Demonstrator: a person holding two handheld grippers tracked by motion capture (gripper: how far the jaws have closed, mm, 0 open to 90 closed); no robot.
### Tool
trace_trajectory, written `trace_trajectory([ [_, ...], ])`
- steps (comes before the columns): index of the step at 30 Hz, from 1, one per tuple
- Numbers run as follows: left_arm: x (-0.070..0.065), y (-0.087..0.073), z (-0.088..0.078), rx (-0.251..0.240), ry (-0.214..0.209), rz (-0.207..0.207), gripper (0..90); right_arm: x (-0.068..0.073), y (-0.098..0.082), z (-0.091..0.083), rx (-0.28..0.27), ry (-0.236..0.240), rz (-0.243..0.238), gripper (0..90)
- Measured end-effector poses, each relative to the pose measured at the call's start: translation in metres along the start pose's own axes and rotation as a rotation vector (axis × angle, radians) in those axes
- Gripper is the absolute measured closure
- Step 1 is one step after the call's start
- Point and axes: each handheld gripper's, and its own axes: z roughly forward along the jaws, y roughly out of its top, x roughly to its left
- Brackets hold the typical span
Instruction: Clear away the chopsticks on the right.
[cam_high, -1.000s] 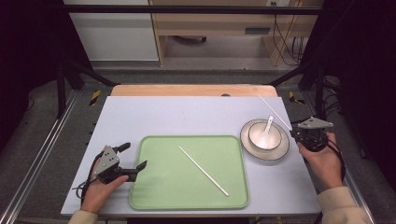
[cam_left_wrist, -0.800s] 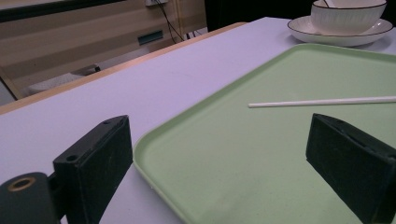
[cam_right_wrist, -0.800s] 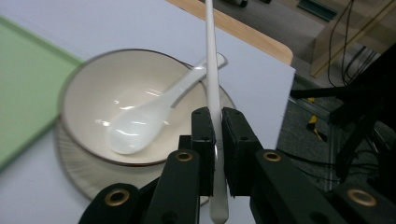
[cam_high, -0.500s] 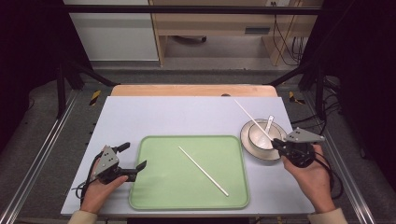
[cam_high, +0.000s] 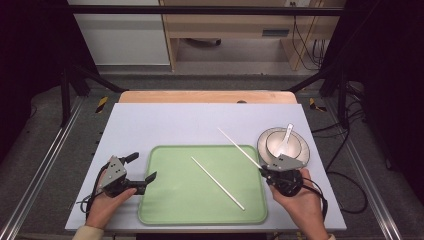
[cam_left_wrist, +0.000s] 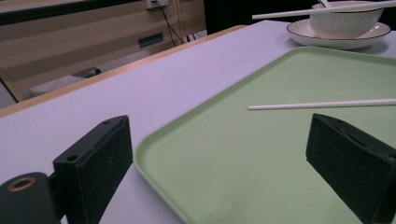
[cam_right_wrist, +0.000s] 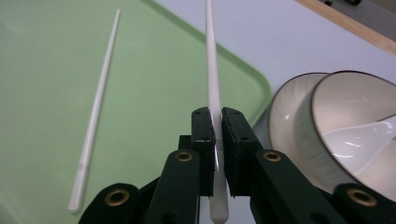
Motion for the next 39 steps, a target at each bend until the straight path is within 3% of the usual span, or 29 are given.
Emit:
trace_trajectory([
  [5,0.000,0.000,0.000,0.000,-0.003,0.001,6.7,0.021,-0.002,0.010,0.014,0.035,-0.006,83.7],
  [16,0.000,0.000,0.000,-0.003,-0.003,0.003,6.7,0.039,-0.012,0.023,0.062,0.091,0.015,83.7],
  [39,-0.001,0.002,0.000,-0.014,-0.005,0.002,6.8,0.046,-0.019,0.039,0.114,0.154,0.059,83.7],
])
